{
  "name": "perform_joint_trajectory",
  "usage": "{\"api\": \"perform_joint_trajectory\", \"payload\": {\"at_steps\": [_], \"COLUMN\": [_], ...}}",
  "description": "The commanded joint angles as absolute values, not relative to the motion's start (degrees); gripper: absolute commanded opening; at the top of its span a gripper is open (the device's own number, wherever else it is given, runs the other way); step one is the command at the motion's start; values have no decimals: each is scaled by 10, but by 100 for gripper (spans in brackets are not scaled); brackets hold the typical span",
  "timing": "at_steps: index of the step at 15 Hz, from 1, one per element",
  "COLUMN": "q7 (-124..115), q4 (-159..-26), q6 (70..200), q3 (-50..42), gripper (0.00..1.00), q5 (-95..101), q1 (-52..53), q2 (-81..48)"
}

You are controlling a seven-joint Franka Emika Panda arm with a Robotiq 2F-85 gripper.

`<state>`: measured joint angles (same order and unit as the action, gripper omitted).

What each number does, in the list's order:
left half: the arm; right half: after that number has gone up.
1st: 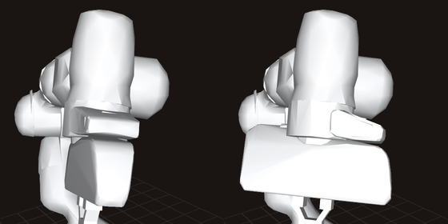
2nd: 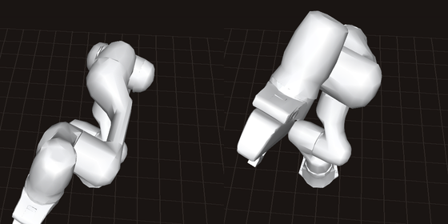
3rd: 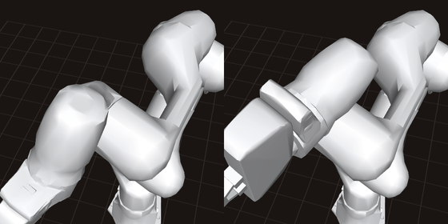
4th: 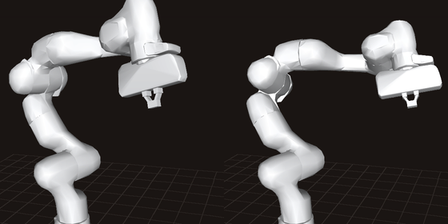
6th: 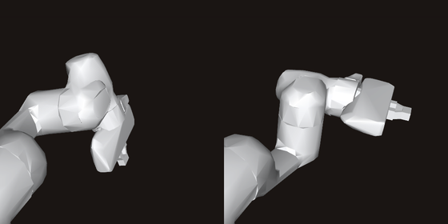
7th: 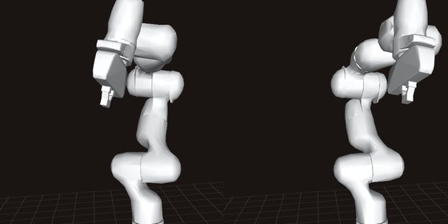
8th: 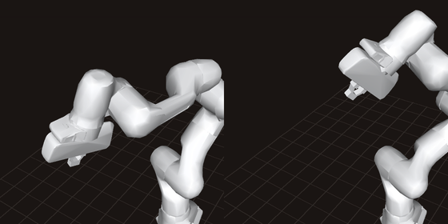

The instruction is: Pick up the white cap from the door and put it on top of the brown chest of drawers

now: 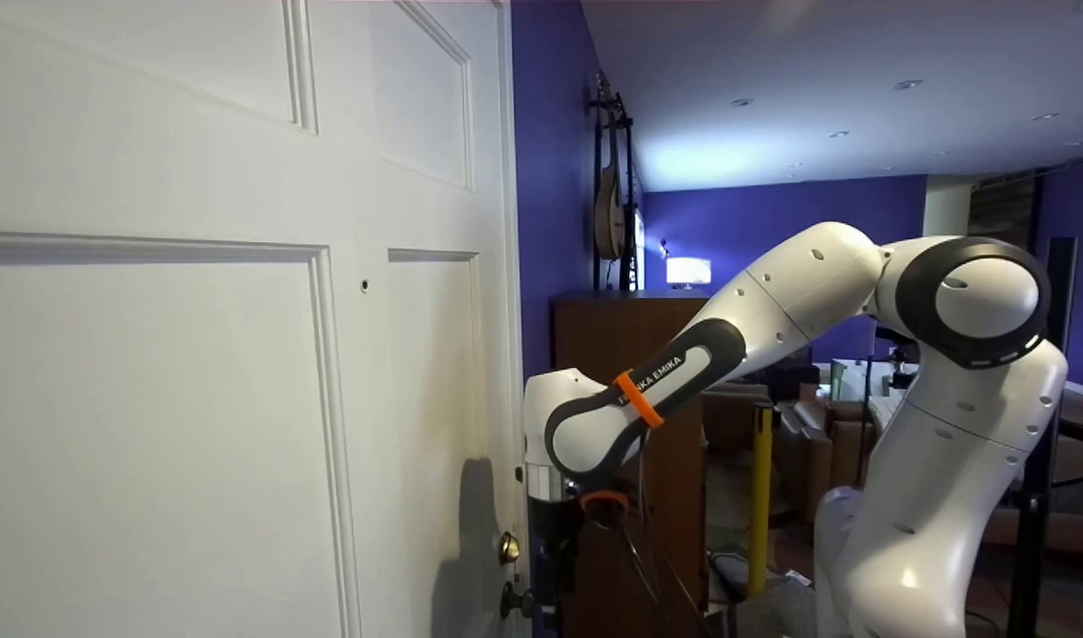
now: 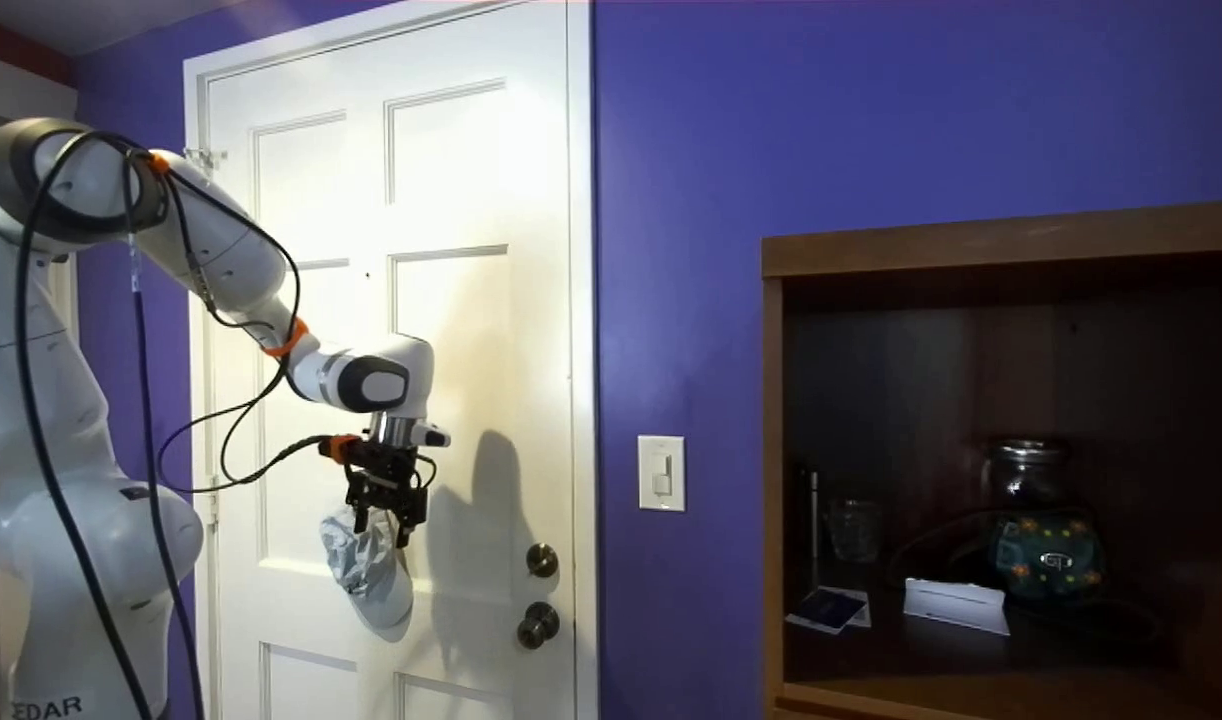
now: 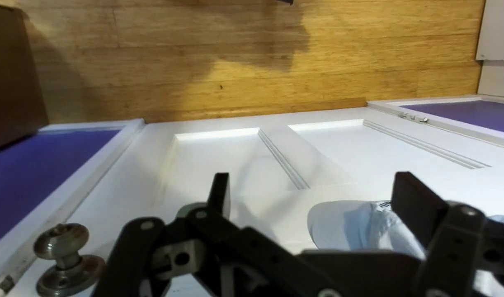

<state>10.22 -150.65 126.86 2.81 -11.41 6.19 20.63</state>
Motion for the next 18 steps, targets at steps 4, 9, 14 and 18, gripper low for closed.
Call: {"api": "perform_joint_trajectory", "payload": {"at_steps": [4, 9, 14, 18], "q7": [311, 499, 534, 539], "q4": [-1572, -1565, -1569, -1567], "q6": [1466, 1460, 1449, 1448], "q3": [-29, -78, -45, -45], "gripper": [100, 100, 100, 100], "q5": [-264, -411, -434, -435], "q1": [156, 215, 178, 178], "q2": [187, 167, 166, 162]}}
